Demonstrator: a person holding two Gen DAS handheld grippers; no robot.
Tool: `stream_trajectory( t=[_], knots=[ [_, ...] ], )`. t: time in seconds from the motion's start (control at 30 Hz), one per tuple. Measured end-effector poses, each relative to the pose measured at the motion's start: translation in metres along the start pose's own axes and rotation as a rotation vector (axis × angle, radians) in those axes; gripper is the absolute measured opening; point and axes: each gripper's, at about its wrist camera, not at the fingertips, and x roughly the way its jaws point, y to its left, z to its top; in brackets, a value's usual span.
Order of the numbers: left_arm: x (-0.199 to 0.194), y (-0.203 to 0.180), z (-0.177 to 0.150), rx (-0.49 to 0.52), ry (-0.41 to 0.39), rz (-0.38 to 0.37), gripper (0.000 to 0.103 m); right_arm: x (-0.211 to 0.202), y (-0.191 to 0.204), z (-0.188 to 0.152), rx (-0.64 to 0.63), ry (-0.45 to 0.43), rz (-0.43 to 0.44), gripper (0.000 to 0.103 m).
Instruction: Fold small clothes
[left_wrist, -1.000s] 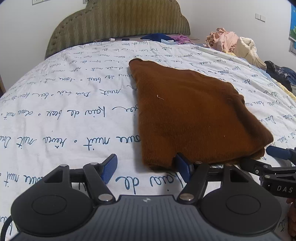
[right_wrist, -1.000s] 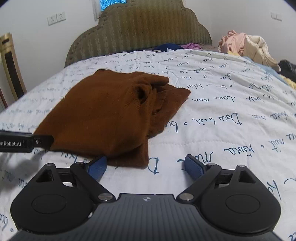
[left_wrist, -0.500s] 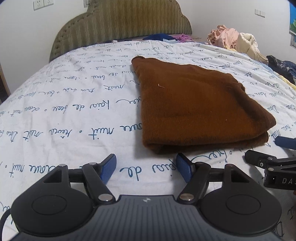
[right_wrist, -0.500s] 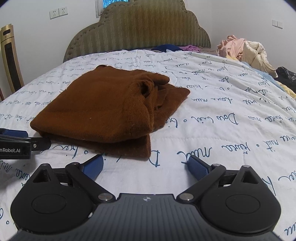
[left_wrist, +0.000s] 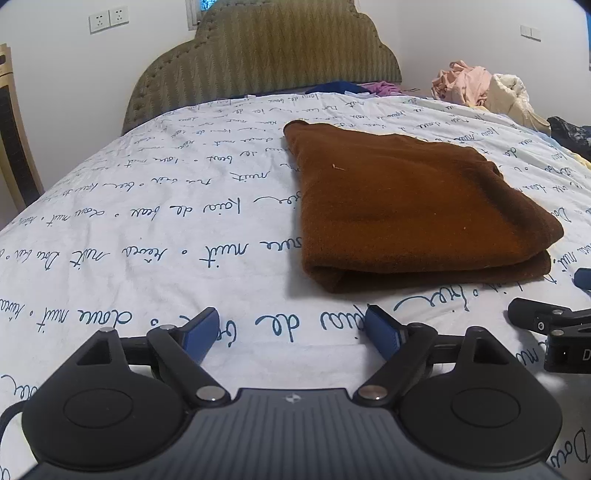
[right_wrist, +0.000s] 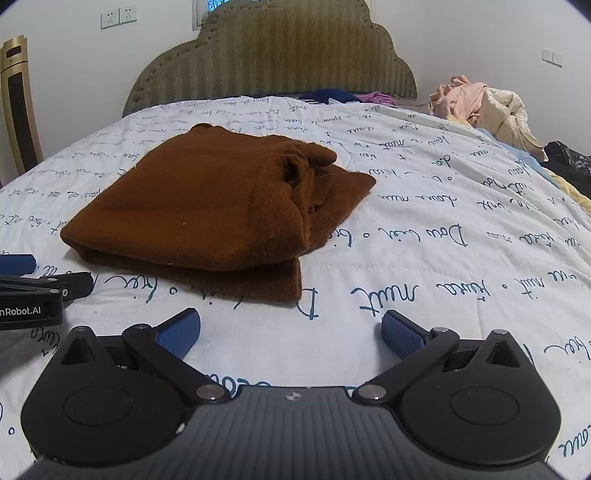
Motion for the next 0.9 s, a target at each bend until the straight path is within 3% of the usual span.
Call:
stream_trajectory(
  t=[0.37,0.9],
  knots=[
    [-0.0026,0.0025,-0.0051,-0.033,-0.010,0.036,0.099,0.0029,-0.0006,-0.0013,0.001,0.009,-0.022,0.103],
    [0.0008,-0.0001,-0.0050,-0.029,-0.004,0.060,0.103,0.0030,-0.0005,-0.0025,0.001,0.017,-0.027,0.103]
  ],
)
